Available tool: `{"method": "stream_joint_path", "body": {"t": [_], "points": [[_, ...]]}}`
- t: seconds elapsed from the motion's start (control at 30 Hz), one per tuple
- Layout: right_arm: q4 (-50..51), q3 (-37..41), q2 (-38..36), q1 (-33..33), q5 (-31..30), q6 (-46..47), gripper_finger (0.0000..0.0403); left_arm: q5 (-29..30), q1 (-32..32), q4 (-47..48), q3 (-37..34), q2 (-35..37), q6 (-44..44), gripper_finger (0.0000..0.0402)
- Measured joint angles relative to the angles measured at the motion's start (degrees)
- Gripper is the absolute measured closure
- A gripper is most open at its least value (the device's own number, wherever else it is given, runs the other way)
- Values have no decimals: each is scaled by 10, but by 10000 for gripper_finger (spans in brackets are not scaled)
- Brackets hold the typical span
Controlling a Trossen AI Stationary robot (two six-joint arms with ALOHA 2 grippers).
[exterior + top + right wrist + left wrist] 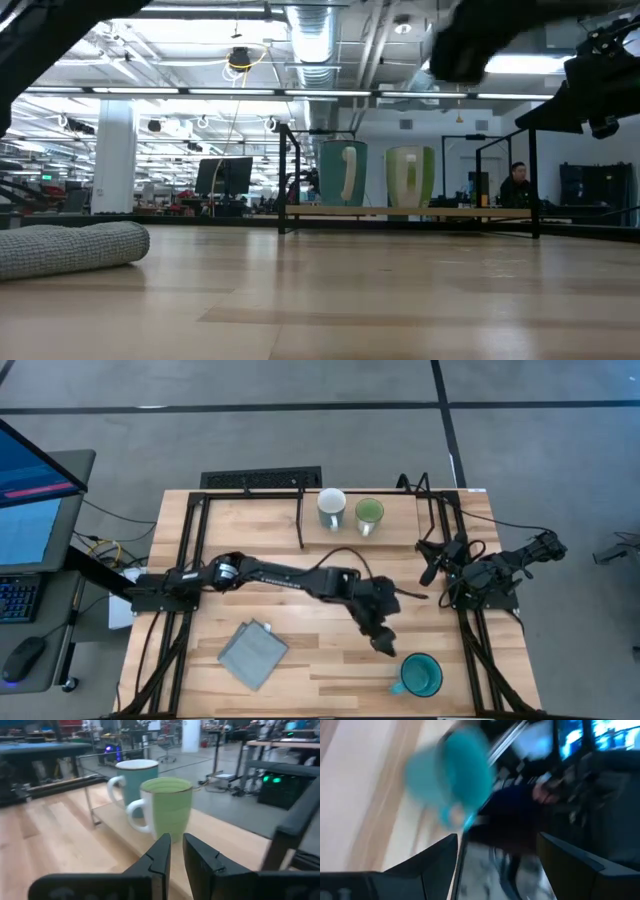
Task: Stack small to large cups/mugs on shelf
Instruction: Put the green mug on the shelf
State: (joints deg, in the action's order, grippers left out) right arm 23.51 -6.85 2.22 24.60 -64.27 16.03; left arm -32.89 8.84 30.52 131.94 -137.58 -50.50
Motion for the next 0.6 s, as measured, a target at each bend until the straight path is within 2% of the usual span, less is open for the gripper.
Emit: {"method": "stream_joint_path", "body": {"t": [0.13, 0.27, 0.37, 0.5, 0.6], "points": [[0, 0, 0, 0, 69, 0, 329, 119, 24, -104, 0, 23, 53, 140], [-3, 0, 0, 0, 111, 0, 329, 250, 43, -117, 0, 53, 143, 140], [-6, 0, 0, 0, 130, 0, 329, 327, 53, -77, 0, 78, 188, 140], [-20, 1, 0, 0, 187, 0, 329, 426, 60, 10, 0, 111, 216, 140], [-26, 1, 0, 0, 191, 0, 329, 476, 63, 81, 0, 126, 213, 140]]}}
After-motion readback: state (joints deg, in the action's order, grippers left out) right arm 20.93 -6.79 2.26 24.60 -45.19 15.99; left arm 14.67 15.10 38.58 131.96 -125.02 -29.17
